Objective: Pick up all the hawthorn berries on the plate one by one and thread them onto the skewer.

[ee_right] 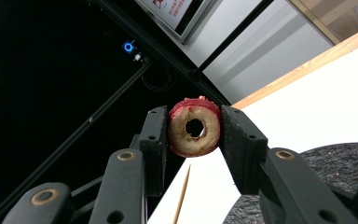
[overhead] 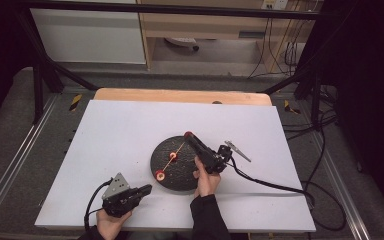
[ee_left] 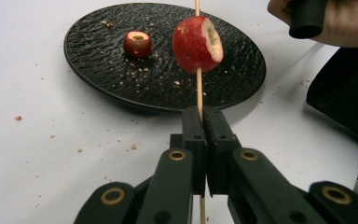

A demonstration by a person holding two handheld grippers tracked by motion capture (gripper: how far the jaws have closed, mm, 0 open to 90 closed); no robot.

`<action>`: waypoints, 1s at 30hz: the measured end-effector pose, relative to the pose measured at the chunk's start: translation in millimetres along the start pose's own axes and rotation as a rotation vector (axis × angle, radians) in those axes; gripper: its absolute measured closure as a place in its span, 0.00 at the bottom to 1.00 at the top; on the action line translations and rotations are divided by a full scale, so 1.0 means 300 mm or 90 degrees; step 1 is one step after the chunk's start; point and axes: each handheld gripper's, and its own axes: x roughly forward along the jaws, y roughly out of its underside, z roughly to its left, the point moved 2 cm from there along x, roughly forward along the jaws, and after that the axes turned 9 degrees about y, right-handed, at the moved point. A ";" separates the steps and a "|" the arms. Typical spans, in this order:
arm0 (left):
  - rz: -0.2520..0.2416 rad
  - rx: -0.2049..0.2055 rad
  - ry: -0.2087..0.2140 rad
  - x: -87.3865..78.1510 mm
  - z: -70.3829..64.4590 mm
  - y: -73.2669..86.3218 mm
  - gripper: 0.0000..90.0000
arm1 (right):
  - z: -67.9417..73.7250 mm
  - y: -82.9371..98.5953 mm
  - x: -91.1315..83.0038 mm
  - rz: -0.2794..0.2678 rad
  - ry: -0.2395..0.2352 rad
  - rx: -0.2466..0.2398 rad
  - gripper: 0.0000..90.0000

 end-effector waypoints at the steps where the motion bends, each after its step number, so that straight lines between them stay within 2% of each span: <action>1: -0.001 0.000 0.000 0.001 -0.001 0.000 0.97 | 0.001 0.000 0.000 -0.003 -0.001 0.004 0.70; 18: -0.018 -0.002 0.002 0.015 -0.017 -0.003 0.97 | 0.005 0.005 -0.005 -0.010 -0.013 0.015 0.70; 30: -0.036 -0.025 -0.007 0.041 -0.035 -0.012 0.97 | 0.002 0.015 -0.004 -0.010 -0.021 0.025 0.70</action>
